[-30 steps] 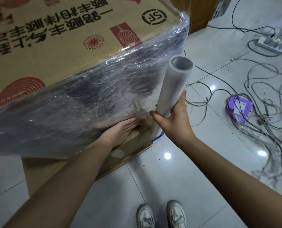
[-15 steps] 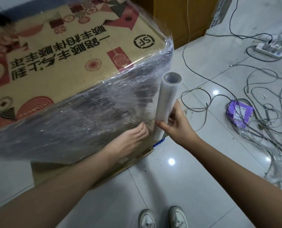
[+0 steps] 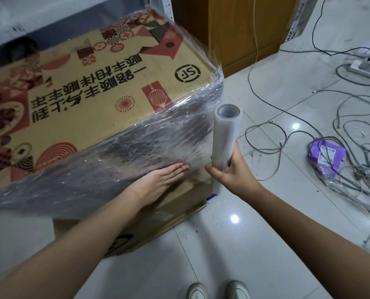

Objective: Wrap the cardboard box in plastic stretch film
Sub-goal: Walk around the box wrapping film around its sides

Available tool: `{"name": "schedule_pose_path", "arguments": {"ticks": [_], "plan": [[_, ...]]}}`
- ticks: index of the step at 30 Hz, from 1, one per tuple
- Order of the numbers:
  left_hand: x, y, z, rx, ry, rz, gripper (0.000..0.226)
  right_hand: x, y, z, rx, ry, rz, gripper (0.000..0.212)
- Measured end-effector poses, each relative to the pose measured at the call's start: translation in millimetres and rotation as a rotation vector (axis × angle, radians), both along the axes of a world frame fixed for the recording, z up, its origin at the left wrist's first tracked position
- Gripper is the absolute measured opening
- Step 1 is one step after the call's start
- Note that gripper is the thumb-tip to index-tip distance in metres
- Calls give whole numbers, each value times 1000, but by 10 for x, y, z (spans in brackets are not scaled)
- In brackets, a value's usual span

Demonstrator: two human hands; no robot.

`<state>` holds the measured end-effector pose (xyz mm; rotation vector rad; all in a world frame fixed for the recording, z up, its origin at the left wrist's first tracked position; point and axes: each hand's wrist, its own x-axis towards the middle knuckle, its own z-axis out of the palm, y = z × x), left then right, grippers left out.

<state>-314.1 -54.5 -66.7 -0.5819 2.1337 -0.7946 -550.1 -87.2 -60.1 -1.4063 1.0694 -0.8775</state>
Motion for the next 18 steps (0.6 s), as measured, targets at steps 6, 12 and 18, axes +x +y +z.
{"name": "schedule_pose_path", "arguments": {"ticks": [6, 12, 18], "plan": [[14, -4, 61, 45, -20, 35, 67, -92, -77, 7, 7, 109, 14, 63], [-40, 19, 92, 67, -30, 69, 72, -216, -205, 59, 48, 42, -32, 38], [-28, 28, 64, 126, -18, 75, 75, -328, -257, -3, 63, 35, 52, 38]]}}
